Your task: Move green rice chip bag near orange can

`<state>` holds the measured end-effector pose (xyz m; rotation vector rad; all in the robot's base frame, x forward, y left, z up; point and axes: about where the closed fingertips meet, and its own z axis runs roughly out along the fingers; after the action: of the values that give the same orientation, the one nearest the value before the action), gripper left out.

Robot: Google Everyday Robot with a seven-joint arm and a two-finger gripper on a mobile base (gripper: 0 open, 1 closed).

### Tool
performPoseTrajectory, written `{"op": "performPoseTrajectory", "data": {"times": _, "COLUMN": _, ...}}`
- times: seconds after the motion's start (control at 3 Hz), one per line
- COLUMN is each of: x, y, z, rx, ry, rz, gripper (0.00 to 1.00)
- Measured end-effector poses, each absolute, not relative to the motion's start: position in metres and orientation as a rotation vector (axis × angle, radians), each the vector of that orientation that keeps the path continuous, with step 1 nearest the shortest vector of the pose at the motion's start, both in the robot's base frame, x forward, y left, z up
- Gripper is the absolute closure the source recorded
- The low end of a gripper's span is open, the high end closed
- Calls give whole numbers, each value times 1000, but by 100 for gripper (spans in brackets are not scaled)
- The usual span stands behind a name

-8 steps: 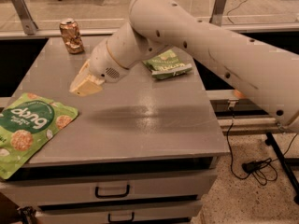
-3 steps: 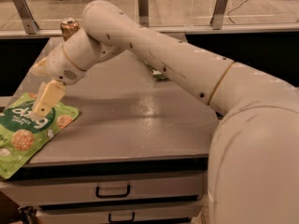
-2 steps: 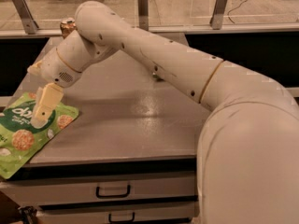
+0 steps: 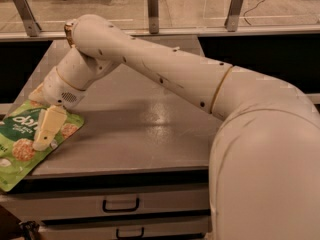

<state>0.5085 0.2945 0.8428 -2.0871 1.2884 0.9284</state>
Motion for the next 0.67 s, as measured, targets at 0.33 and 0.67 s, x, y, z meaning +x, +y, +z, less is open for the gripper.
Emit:
{"op": "performPoseTrajectory", "data": {"times": 0.33, "x": 504, "y": 297, "z": 834, "rx": -2095, "ry": 1295, "rz": 925, "gripper": 42}}
{"op": "performPoseTrajectory", "data": {"times": 0.67, "x": 504, "y": 296, "z": 832, "rx": -2093, "ry": 1310, "rz": 910, "gripper": 64}}
